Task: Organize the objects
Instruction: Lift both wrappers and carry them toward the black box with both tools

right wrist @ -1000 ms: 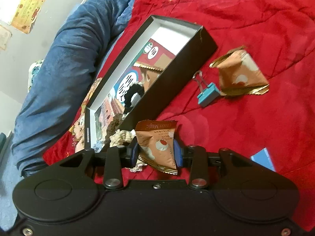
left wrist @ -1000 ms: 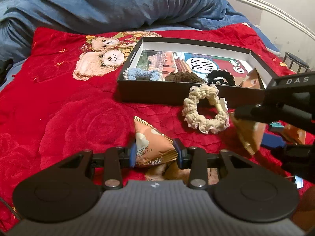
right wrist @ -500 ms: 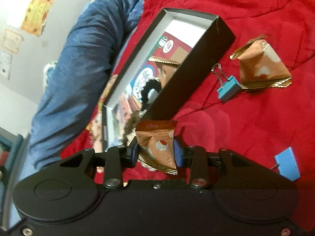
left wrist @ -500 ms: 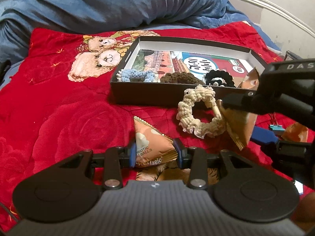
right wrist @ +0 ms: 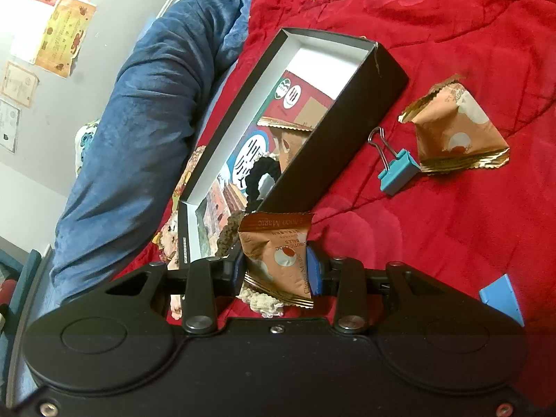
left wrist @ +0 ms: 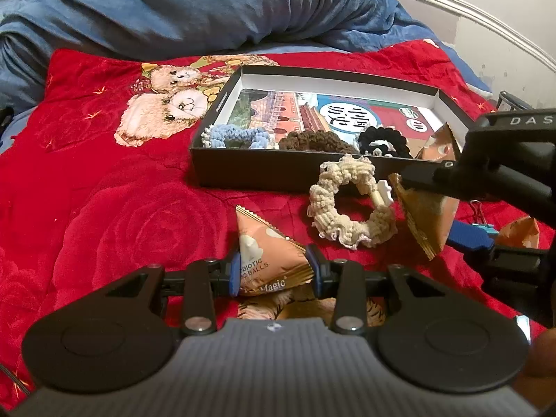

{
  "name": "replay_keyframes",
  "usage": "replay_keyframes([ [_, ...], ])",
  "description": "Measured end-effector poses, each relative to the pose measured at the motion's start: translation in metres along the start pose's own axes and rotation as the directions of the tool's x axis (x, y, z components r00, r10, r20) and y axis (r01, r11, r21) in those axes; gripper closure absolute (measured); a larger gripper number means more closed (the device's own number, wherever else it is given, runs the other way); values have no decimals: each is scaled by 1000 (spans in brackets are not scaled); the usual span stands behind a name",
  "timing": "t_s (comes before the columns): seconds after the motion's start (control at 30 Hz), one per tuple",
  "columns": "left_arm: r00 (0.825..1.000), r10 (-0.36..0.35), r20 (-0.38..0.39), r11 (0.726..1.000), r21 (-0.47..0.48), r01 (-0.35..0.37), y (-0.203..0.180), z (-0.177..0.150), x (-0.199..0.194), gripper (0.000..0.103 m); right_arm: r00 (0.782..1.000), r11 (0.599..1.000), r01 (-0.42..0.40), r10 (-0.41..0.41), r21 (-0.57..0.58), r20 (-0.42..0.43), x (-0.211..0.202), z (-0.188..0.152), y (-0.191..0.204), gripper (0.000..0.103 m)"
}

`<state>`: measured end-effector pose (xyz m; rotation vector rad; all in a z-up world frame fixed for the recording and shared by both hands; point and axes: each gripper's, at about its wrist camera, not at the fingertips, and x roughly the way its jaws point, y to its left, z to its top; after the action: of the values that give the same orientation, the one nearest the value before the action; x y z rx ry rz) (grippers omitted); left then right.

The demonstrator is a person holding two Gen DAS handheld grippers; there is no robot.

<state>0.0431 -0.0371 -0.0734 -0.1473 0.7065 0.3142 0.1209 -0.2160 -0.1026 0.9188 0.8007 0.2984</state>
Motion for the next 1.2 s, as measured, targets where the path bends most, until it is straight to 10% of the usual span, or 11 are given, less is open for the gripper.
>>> replay_keyframes([
  [0.6,998,6,67,1000,7,-6,10,5,-13,61,996,996,-77,74,-54,-44,-16,-1,15,69],
  [1.2,965,-167,201,984,-22,175,54,78,-26,61,985,938,-173,164,-300,-56,-25,2,64,70],
])
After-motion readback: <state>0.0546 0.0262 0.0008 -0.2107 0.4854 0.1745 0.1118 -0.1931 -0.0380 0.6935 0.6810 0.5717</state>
